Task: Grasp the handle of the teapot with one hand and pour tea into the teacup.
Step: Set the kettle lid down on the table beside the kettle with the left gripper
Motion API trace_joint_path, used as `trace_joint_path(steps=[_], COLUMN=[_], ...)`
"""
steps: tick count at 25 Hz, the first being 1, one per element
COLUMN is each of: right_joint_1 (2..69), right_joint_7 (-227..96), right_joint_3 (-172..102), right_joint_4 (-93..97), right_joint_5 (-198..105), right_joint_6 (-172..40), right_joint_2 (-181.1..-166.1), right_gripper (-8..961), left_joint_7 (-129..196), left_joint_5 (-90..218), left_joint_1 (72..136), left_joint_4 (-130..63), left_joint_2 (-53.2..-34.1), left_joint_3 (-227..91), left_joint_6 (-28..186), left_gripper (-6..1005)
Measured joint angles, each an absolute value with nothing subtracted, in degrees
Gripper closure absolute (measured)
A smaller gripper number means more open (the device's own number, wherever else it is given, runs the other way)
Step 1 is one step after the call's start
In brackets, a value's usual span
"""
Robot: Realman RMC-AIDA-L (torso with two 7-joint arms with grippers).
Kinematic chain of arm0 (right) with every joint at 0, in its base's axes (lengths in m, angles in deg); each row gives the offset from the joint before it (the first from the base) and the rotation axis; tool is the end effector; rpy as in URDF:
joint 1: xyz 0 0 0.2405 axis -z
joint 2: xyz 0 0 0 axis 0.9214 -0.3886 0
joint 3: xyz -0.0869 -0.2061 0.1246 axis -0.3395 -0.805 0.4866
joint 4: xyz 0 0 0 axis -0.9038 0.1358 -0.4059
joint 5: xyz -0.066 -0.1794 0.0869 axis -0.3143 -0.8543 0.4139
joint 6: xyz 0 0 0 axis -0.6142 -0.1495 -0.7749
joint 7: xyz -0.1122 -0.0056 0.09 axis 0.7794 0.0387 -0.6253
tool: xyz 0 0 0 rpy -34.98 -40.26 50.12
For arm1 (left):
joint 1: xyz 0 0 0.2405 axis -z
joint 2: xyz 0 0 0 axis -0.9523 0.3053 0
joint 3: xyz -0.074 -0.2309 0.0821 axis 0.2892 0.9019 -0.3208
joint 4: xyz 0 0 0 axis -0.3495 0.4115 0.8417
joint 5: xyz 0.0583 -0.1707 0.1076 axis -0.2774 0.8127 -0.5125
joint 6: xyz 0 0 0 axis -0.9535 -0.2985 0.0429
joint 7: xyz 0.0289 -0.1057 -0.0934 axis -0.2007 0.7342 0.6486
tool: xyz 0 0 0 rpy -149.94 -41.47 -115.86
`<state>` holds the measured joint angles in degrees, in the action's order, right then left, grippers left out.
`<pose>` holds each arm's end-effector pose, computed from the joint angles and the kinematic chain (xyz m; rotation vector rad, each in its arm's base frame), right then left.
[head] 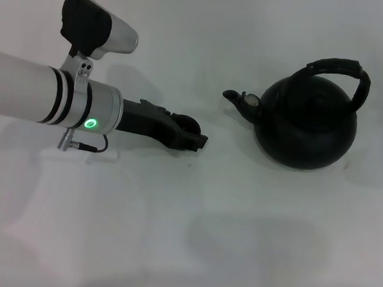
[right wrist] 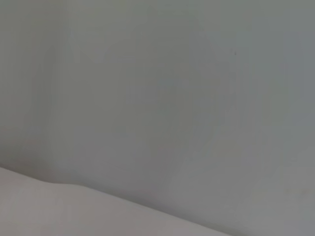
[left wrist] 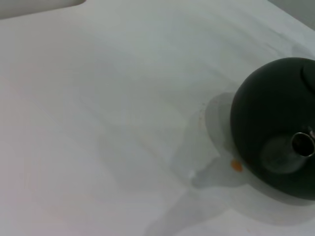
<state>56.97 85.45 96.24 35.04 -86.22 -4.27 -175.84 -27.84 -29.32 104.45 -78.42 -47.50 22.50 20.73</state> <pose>0.4040 0.2988 0.0716 -1.7768 0.4866 0.3356 -0.2237 0.3487 -0.1056 -2.6984 -0.9912 -0.1217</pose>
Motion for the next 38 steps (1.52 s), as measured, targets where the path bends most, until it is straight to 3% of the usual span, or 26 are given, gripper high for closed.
trace_joint_path(steps=[38], right_joint_1=[57.20], right_joint_7=[85.45], right_joint_3=[96.19], right_joint_4=[35.03], right_joint_5=[-86.13], right_joint_6=[-4.27], right_joint_2=[-175.93], right_gripper=[144], left_joint_7=[-28.92], left_joint_5=[-29.82], left_joint_1=[104.61], left_joint_4=[-78.09], left_joint_2=[-47.64], left_joint_3=[22.03], left_joint_6=[25.02], left_gripper=[292])
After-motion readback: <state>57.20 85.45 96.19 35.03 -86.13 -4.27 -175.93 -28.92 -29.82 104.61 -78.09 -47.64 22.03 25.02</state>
